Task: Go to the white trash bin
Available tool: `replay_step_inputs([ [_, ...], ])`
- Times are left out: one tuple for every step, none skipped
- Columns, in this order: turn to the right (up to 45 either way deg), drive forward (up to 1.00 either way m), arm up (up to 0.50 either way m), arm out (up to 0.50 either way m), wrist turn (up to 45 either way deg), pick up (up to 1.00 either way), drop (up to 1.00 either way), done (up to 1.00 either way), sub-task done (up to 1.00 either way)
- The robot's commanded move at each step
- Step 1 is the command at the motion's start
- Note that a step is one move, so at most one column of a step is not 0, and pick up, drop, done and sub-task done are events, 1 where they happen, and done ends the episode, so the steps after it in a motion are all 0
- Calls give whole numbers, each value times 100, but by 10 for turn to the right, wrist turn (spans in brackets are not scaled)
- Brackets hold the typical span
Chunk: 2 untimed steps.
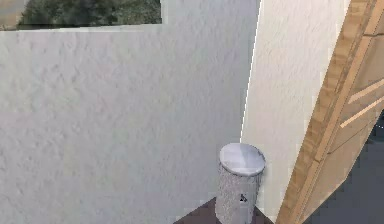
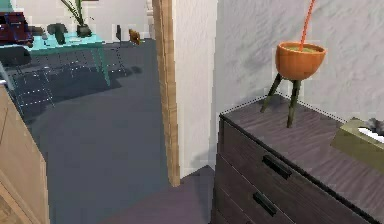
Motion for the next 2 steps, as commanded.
replay_step_inputs([
  [150, 0, 0, 0, 0, 0, 0, 0, 0],
  [0, 15, 0, 0, 0, 0, 0, 0, 0],
])
